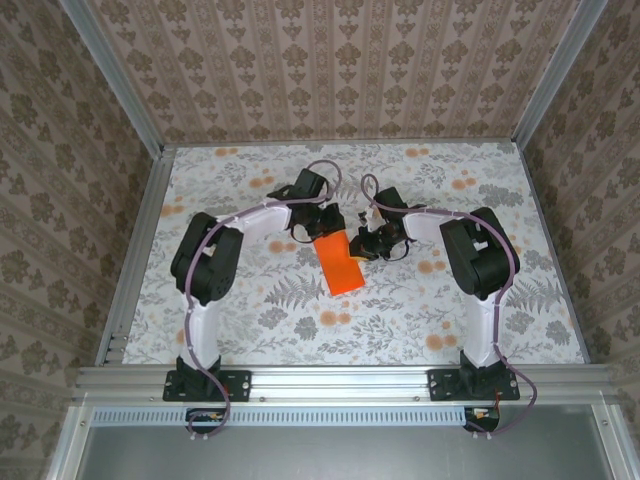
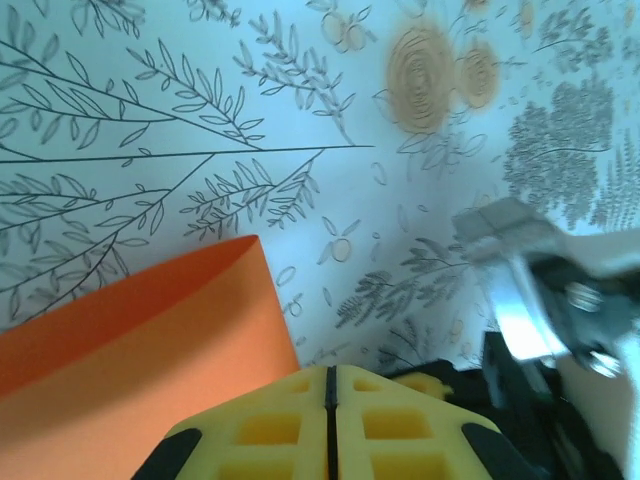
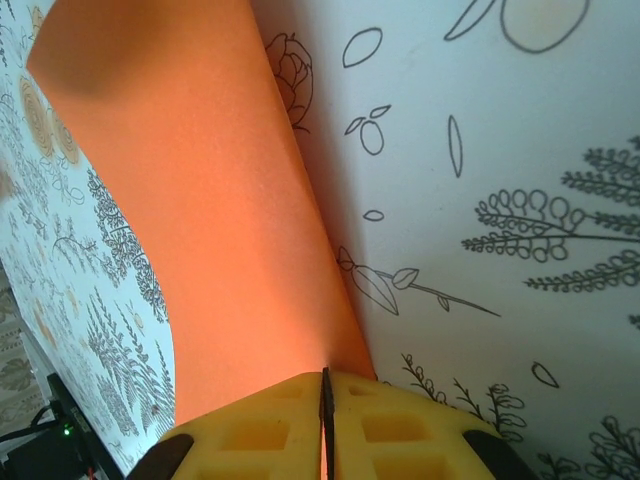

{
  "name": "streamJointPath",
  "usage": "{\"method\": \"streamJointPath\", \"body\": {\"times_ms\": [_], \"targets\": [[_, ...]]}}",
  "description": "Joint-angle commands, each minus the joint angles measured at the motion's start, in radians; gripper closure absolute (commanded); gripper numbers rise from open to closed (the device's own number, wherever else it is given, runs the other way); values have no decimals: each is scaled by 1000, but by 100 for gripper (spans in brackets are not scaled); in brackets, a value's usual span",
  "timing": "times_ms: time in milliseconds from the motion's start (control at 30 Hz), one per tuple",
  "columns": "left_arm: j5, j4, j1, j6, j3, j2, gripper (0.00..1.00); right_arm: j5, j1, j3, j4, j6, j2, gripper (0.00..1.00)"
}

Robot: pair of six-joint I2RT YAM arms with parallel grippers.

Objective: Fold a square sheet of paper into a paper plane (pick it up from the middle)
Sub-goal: Fold the square sheet of paper in half at the center of the table.

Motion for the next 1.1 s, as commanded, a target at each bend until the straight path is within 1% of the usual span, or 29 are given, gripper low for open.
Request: {"method": "streamJointPath", "body": {"times_ms": [0,233,400,567,867,1067], "targets": [[35,23,1,-34,10,53,92,-13,0,1,-42,-5,32,90],[65,103,-1,-63,-10,85,93,-24,0,2,-39,2,35,90],[70,114,-1,-58,-10,91,93,-20,0,6,-46,0,38,90],[59,81,1,-58,0,113,93,-15,-2,8,-53,2,37,90],[-1,3,5,-22,17,151,94,-18,-2,6,-85,-18,26,90],[-22,-20,10,-19,10,172,94,-60,-1,-33,-103,-12,-24,90]]}}
